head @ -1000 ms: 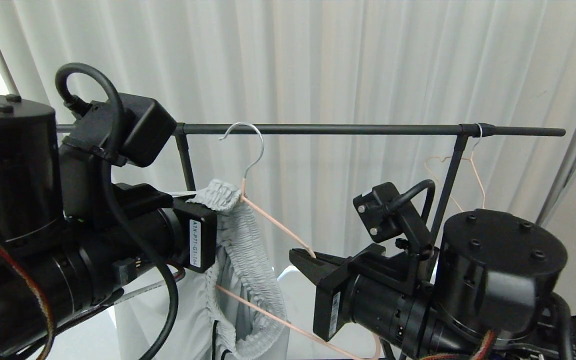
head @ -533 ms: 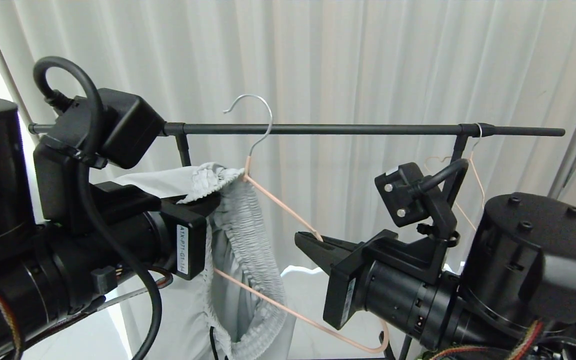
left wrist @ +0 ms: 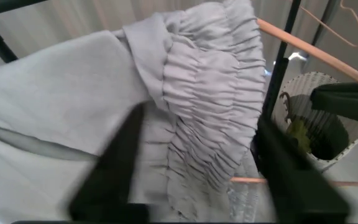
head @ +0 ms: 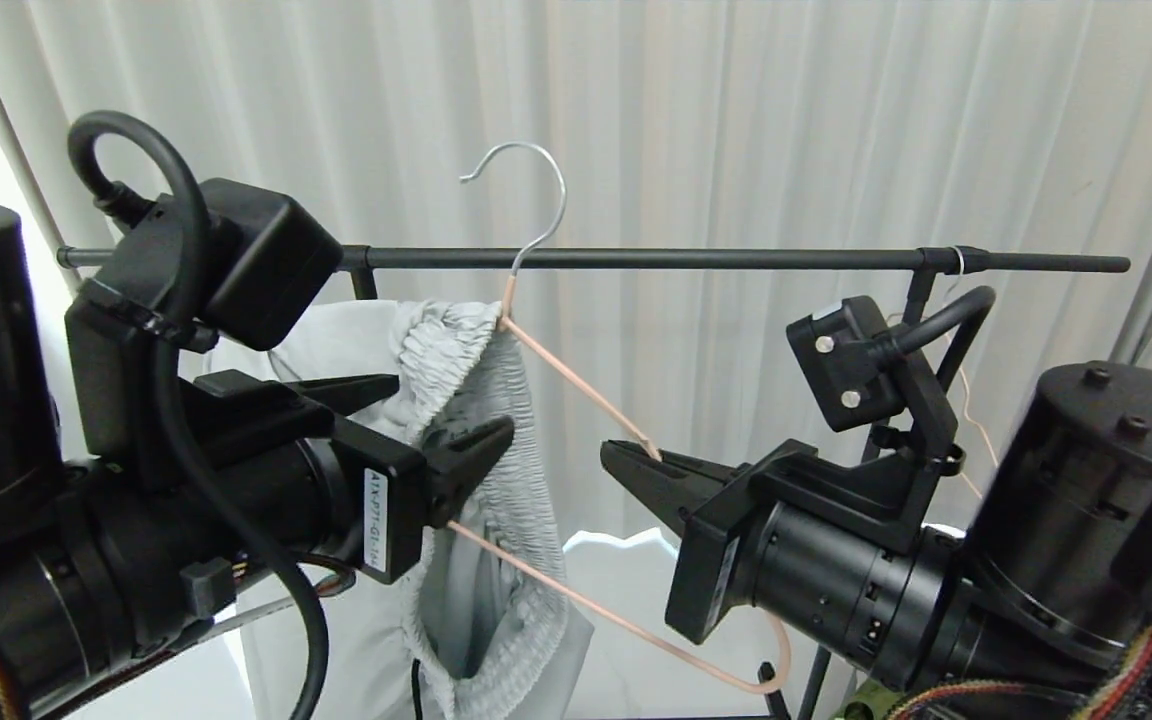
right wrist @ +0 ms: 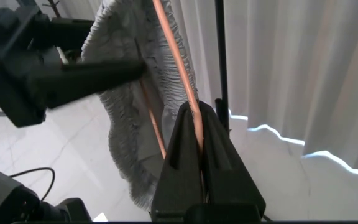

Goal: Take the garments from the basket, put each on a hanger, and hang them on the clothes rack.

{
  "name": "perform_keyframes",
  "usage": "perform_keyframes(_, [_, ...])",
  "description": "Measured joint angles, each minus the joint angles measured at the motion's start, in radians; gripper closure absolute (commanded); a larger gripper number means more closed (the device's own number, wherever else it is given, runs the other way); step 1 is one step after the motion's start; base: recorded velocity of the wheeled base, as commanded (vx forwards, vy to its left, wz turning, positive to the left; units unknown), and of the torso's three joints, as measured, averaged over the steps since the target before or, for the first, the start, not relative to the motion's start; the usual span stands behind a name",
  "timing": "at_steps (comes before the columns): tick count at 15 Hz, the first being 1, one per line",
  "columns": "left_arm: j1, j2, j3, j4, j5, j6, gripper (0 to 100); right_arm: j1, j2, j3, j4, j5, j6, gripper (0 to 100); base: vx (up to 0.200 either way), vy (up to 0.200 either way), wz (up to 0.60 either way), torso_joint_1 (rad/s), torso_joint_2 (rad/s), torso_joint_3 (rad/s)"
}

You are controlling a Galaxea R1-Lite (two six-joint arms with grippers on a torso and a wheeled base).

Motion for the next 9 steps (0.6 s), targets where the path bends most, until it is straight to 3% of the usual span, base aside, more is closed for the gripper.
perform_keyframes(5, [-0.013, -0.028, 0.047, 0.000, -0.001, 0.000, 0, -0.015, -0.024, 0.022, 0.000, 0.000, -0.009, 100, 0.000, 0.000, 0.00, 0.000, 0.00, 0.000])
perform_keyframes(9, [-0.015, -0.098, 0.114, 0.000, -0.048, 0.001, 0, -0.033, -0.101, 0.151, 0.000, 0.003, -0.032, 100, 0.000, 0.000, 0.00, 0.000, 0.00, 0.000])
